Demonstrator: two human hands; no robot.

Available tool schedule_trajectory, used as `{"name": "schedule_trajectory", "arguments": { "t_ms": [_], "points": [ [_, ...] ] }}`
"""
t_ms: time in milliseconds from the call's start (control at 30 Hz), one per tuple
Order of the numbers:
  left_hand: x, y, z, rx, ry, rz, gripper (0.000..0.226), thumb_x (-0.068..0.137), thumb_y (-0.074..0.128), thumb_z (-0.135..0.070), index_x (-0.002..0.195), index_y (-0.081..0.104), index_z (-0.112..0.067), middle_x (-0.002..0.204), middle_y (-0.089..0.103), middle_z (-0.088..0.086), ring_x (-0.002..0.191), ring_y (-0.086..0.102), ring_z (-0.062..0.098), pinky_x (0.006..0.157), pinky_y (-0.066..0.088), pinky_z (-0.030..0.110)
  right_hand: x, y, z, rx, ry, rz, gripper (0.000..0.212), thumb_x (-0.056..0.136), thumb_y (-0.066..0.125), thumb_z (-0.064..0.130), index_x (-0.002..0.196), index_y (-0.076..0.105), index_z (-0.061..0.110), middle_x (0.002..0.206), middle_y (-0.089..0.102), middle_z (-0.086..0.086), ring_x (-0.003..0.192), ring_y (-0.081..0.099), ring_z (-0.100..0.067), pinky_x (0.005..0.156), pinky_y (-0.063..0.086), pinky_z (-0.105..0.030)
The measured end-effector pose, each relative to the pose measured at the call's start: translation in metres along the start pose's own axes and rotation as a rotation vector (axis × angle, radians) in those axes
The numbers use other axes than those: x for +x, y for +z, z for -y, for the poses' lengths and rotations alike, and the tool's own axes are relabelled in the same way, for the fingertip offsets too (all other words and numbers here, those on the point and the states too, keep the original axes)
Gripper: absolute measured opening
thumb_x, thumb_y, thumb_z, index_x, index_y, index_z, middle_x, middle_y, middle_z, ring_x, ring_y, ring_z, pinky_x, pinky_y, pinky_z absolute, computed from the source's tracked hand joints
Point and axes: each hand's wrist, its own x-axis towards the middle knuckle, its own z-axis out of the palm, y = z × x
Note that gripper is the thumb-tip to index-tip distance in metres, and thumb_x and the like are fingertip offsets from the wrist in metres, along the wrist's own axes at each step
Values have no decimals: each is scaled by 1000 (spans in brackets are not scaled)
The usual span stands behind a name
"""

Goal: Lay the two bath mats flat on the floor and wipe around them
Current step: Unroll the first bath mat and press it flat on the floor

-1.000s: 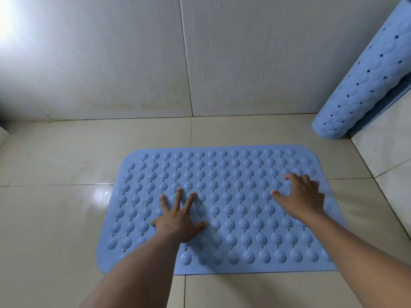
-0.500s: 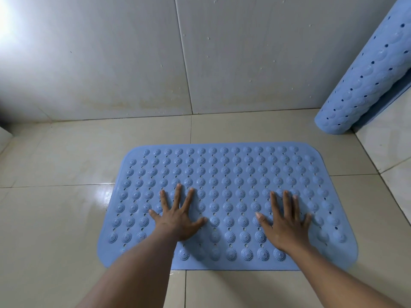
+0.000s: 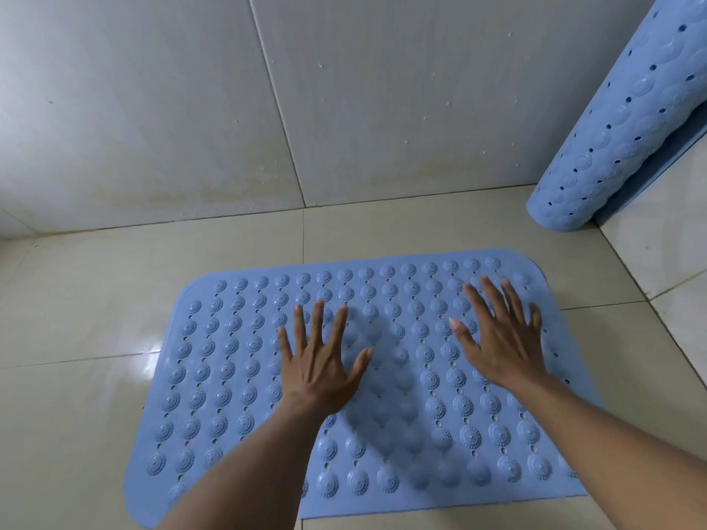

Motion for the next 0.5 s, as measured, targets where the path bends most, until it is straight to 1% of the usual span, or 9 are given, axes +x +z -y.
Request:
{"name": "schedule_trajectory", "arguments": {
  "t_ms": [100,167,200,267,333,400,500],
  "points": [
    [45,-6,-29,4,36,-34,80,92,17,-77,158,-9,-41,169,-18,-3,153,-22,30,123,-8,54,45,-2,-9,18,9,26,78,89,10,71,156,27,36,168,14,6,155,2,-24,118,12,-62],
    [72,-1,-49,-2,59,-35,79,93,19,-76,159,-4,-40,170,-9,-1,155,-14,31,124,-5,53,67,5,-12,14,11,76,77,87,9,73,155,26,40,168,12,7,155,0,-27,118,11,-63],
    [82,5,-58,-3,73,-31,78,93,21,-75,160,1,-39,170,-3,1,155,-7,33,124,-1,53,73,12,-12,9,11,84,75,87,11,73,154,27,42,168,15,6,154,2,-29,117,13,-64],
    [93,19,-71,-24,101,-69,77,93,27,-73,160,18,-35,168,17,6,154,12,38,122,9,55,74,27,-12,-4,-17,18,70,90,23,71,151,37,40,163,29,1,152,15,-35,113,21,-67],
    [96,32,-74,-20,109,-142,77,92,31,-72,157,31,-32,163,31,9,149,26,40,117,14,55,72,36,-11,0,-58,-90,63,92,34,63,147,48,35,154,44,-4,146,30,-39,108,30,-64],
    [98,39,-74,-1,106,-168,76,91,33,-71,156,33,-33,161,34,9,147,28,39,116,15,54,74,36,-12,-15,-93,-119,58,92,40,60,142,54,33,147,51,-5,141,37,-40,103,34,-60],
    [95,33,-74,22,76,-151,76,90,36,-71,157,31,-37,161,34,11,149,25,41,117,16,57,73,28,-7,-19,-38,-98,56,90,44,61,140,55,38,145,51,-4,139,37,-40,101,32,-59]
  ]
}}
